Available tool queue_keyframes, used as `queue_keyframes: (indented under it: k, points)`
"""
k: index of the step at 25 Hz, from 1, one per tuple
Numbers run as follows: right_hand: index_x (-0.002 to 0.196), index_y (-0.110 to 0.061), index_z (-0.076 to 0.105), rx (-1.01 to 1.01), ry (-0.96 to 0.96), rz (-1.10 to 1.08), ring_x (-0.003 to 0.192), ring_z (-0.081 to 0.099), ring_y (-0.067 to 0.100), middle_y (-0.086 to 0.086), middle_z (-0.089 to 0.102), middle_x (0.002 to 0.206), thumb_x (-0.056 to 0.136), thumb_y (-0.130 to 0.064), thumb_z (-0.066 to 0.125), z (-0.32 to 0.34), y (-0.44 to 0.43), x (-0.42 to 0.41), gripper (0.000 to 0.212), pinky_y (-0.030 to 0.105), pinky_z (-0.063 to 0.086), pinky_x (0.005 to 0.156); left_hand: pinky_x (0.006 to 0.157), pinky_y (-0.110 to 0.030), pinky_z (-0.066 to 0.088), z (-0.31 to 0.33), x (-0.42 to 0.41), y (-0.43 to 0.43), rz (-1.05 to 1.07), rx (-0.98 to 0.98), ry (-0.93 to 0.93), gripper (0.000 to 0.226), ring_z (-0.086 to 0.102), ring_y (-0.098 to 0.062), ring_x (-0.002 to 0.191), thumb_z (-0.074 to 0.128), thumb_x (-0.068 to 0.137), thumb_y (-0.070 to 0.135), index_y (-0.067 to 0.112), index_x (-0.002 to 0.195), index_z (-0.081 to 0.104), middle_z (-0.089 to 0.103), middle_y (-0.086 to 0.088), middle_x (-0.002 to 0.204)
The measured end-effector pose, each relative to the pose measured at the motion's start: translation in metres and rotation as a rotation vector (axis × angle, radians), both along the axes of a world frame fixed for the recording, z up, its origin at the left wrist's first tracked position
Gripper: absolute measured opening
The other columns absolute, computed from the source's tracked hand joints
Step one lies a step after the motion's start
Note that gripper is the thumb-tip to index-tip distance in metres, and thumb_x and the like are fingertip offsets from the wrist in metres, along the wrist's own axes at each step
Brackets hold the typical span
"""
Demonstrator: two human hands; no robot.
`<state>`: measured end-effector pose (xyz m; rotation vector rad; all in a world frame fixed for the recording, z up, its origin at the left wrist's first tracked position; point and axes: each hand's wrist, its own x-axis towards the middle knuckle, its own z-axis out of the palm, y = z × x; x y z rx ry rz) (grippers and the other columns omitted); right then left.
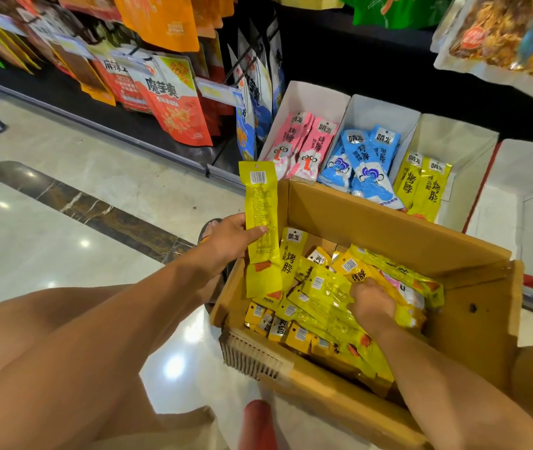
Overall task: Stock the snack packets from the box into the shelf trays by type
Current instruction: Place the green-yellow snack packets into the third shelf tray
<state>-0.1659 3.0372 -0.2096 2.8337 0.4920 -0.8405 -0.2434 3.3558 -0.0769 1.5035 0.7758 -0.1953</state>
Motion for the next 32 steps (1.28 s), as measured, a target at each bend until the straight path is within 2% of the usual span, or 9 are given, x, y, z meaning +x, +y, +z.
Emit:
queue_keyframes:
  k: [3,10,15,17,19,22,26,30,32]
  points:
    - [0.113,-0.032,0.067,0.027,-0.004,0.042,0.123,0.05,0.023,0.001,0.054,0.127,0.087,-0.046,0.069,0.001,-0.001,0.009,0.029,0.036,0.044,0.096,0.097,-0.053,0.057,0.001,0.0,0.001,-0.007,-0.001,-0.004,0.017,0.074,-0.024,0.105,0.069,0.097,0.026,0.023,0.113,0.074,0.078,-0.001,0.11]
    - [0.11,-0.032,0.061,0.11,0.03,0.022,0.117,0.056,0.023,-0.002,0.06,0.119,0.087,-0.044,0.067,0.013,-0.021,0.008,0.026,0.035,0.042,0.095,0.094,-0.059,0.057,0.003,0.002,0.002,-0.045,0.047,0.008,0.011,0.074,-0.028,0.103,0.074,0.091,0.033,0.031,0.101,0.077,0.079,-0.001,0.107]
    - [0.135,-0.016,0.045,0.289,0.183,-0.134,0.095,0.065,0.03,0.008,0.067,0.098,0.086,-0.022,0.07,0.017,-0.032,0.001,0.055,0.035,0.048,0.071,0.092,-0.055,0.059,0.014,0.005,-0.003,-0.084,0.074,0.024,0.01,0.075,-0.028,0.101,0.069,0.098,0.025,0.029,0.106,0.072,0.079,0.0,0.104]
    - [0.132,-0.01,0.056,0.304,0.202,-0.183,0.1,0.065,0.03,0.01,0.069,0.105,0.089,-0.02,0.068,0.023,-0.032,0.001,0.045,0.029,0.044,0.071,0.092,-0.053,0.059,0.019,0.005,-0.007,-0.104,0.084,0.026,0.012,0.075,-0.026,0.1,0.069,0.098,0.025,0.029,0.109,0.072,0.078,0.0,0.107]
    - [0.112,-0.009,0.067,0.355,0.2,-0.226,0.1,0.064,0.03,0.008,0.068,0.099,0.092,-0.02,0.068,0.037,-0.031,0.004,0.023,0.026,0.04,0.069,0.08,-0.042,0.063,0.027,0.006,-0.013,-0.108,0.079,0.005,0.015,0.076,-0.021,0.09,0.067,0.099,0.022,0.026,0.113,0.071,0.077,-0.005,0.111]
    - [0.083,-0.018,0.068,0.506,0.215,-0.306,0.085,0.065,0.028,0.004,0.065,0.078,0.091,-0.016,0.069,0.067,-0.028,0.013,0.009,0.029,0.042,0.061,0.048,-0.02,0.051,0.043,0.01,-0.026,-0.141,0.101,-0.026,0.015,0.067,-0.002,0.056,0.063,0.101,0.017,0.017,0.115,0.069,0.075,-0.007,0.096]
    - [0.096,-0.017,0.077,0.785,0.24,-0.433,0.082,0.067,0.018,0.006,0.076,0.094,0.091,-0.01,0.07,0.128,-0.013,0.024,0.012,0.032,0.053,0.076,0.047,-0.012,0.047,0.066,0.015,-0.045,-0.174,0.086,-0.07,0.021,0.062,0.005,0.05,0.059,0.104,0.016,0.017,0.124,0.066,0.072,-0.004,0.1]
    - [0.086,-0.017,0.078,0.982,0.239,-0.516,0.076,0.068,0.019,0.013,0.077,0.095,0.09,-0.008,0.07,0.203,-0.009,0.045,0.012,0.037,0.056,0.077,0.042,-0.017,0.041,0.106,0.03,-0.061,-0.224,0.103,-0.136,0.018,0.06,-0.001,0.055,0.057,0.105,0.025,0.019,0.12,0.066,0.072,-0.003,0.093]
    - [0.094,-0.012,0.076,1.096,0.238,-0.558,0.068,0.068,0.01,0.013,0.077,0.099,0.092,-0.007,0.067,0.242,-0.01,0.055,0.011,0.027,0.058,0.063,0.046,-0.023,0.037,0.129,0.042,-0.065,-0.25,0.116,-0.162,0.02,0.057,-0.015,0.067,0.059,0.103,0.034,0.025,0.12,0.066,0.073,-0.01,0.102]
